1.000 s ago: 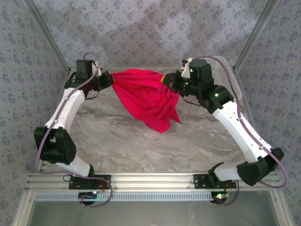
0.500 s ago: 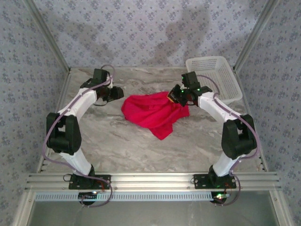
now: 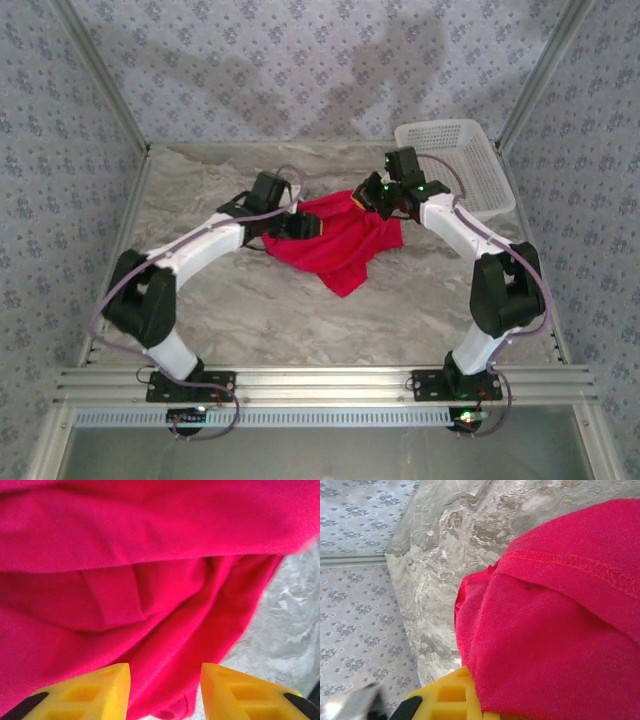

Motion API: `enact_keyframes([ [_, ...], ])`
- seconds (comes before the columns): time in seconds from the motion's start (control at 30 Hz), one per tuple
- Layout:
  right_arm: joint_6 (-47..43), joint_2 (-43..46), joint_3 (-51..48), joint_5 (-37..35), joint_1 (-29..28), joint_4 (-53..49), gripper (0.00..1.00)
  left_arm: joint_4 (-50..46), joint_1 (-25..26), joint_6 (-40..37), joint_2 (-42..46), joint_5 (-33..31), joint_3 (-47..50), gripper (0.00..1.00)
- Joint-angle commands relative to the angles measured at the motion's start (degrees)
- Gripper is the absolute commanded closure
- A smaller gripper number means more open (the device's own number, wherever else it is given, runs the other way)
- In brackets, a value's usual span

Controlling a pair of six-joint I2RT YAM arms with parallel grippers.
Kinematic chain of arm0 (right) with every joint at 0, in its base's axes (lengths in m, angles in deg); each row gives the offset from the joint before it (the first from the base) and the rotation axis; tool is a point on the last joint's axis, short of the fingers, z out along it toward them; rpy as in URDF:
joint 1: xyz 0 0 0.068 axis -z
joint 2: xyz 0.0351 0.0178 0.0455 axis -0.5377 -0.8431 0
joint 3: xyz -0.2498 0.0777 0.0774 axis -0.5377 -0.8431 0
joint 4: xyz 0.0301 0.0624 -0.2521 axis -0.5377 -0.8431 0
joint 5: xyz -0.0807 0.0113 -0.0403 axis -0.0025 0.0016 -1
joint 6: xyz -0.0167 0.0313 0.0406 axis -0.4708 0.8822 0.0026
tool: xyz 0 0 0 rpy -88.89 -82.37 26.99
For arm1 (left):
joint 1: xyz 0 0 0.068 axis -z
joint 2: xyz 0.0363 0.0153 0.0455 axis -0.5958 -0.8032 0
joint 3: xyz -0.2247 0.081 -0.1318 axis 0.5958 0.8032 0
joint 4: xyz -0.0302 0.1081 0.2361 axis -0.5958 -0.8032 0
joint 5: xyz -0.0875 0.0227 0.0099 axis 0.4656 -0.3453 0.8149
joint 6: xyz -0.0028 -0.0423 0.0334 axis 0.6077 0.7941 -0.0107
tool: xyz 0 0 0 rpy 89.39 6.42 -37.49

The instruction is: Fold the inside-out t-shirt

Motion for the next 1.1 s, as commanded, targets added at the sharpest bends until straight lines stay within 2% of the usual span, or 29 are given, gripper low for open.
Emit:
enact_keyframes([
  [0.0,0.6,4.4,3.2,0.0,-1.0,0.1,1.00,3.3,-0.2,1.0,-3.2,0.2,-4.1,0.58],
  [0.17,0.0,7.0,3.3,-0.8,-1.8,-0.8,1.00,2.5,-0.4,1.8,-7.7,-4.2,-8.0,0.54],
  [0.27,-0.8,7.8,3.4,-0.8,-2.6,-1.6,1.00,2.2,-0.9,2.7,-9.6,-7.4,-9.6,0.45],
  [0.43,-0.8,8.8,2.9,-0.5,-3.0,-1.8,1.00,2.6,-1.4,3.1,-13.5,-7.7,-12.3,0.45],
  [0.5,-0.9,9.2,2.7,-0.4,-3.0,-1.8,1.00,2.5,-1.6,3.2,-15.2,-7.8,-13.1,0.48],
  [0.53,-1.1,9.3,2.6,-0.5,-3.0,-1.8,1.00,2.6,-1.8,3.5,-16.0,-7.1,-13.5,0.56],
  [0.57,-1.4,9.5,2.4,-0.6,-2.8,-2.0,1.00,2.9,-2.2,3.8,-16.5,-5.5,-14.0,0.72],
  [0.6,-1.6,9.7,2.2,-0.9,-2.5,-2.4,1.00,2.9,-2.5,4.3,-16.8,-3.5,-14.5,0.83],
  [0.67,-1.6,9.9,0.8,-1.1,-1.0,-2.2,1.00,2.9,-3.2,5.3,-15.2,-1.0,-14.8,1.00],
  [0.9,-3.5,5.2,-1.6,-3.1,6.8,-4.2,1.00,-6.7,-4.4,1.3,0.0,3.0,-20.4,1.00],
  [1.07,-4.1,0.0,-1.9,-5.5,9.0,-6.8,1.00,-9.5,-6.4,-1.3,12.1,5.9,-22.5,1.00],
])
